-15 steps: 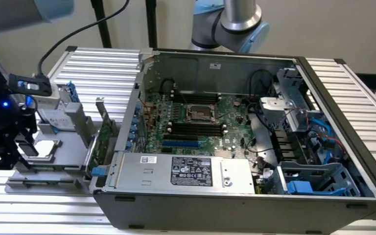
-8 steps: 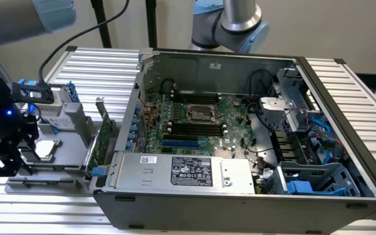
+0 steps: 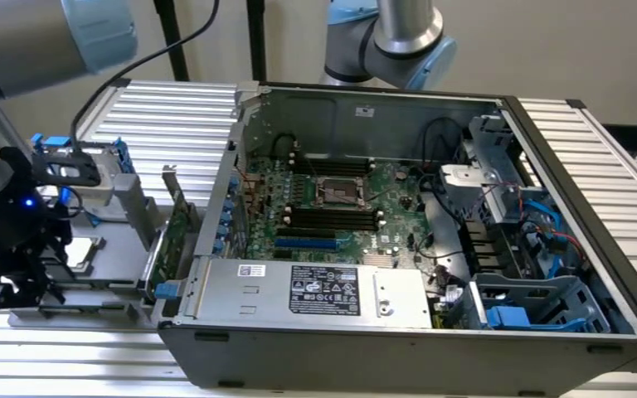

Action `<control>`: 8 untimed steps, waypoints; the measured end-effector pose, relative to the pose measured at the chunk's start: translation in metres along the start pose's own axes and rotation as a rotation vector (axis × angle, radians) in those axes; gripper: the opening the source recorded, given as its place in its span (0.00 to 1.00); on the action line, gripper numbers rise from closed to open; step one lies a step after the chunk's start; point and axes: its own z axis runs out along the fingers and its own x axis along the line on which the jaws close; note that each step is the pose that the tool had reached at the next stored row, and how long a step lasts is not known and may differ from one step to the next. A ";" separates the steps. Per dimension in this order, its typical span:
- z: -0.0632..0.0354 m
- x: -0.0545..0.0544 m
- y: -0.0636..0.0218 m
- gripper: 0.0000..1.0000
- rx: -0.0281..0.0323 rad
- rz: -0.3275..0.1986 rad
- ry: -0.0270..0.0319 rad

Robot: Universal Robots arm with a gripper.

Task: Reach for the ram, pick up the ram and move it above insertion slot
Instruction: 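Pick up the ram and move it above insertion slot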

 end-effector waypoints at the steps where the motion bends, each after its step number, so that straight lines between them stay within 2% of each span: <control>1: 0.0020 0.000 -0.0005 0.36 0.0000 -0.006 0.0002; 8: 0.0145 0.000 -0.0020 0.36 -0.0001 -0.032 0.0012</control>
